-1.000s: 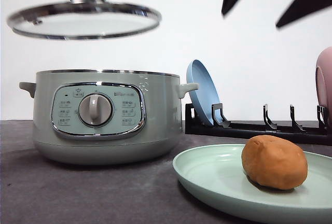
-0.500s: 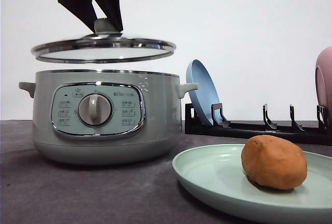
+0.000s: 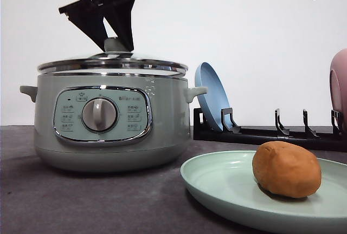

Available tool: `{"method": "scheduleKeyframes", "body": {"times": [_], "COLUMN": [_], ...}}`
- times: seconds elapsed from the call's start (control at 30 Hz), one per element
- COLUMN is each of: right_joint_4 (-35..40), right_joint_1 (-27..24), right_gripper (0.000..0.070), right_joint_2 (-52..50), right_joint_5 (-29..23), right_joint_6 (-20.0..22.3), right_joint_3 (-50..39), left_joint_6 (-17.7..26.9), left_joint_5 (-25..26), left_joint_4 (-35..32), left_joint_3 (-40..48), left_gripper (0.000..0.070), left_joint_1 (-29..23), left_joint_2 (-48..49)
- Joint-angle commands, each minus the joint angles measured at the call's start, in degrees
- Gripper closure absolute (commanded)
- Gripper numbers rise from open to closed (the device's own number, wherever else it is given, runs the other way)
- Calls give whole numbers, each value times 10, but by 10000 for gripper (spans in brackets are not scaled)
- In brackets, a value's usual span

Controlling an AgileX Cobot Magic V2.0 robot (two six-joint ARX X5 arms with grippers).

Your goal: Transfer potato from steamer to green plate

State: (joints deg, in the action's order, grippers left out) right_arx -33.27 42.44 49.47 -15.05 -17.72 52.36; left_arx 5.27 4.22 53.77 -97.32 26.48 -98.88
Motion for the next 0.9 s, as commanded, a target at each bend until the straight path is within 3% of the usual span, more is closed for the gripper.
{"method": "scheduleKeyframes", "body": {"times": [0.0,0.87], "right_joint_4": [2,2], "right_joint_1": [5,6], "right_gripper": [71,72], "right_joint_2": [2,2], "right_joint_5": [-2,-2], "right_joint_6": [8,8], "right_joint_3": [7,7], "left_joint_6": [8,11], "left_joint_5": [0,-13], "left_joint_4": [-19,-1], "left_joint_3": [-16,-16], "left_gripper": [698,698], "left_joint_1": [3,9], "left_joint_2": [-3,-32]}}
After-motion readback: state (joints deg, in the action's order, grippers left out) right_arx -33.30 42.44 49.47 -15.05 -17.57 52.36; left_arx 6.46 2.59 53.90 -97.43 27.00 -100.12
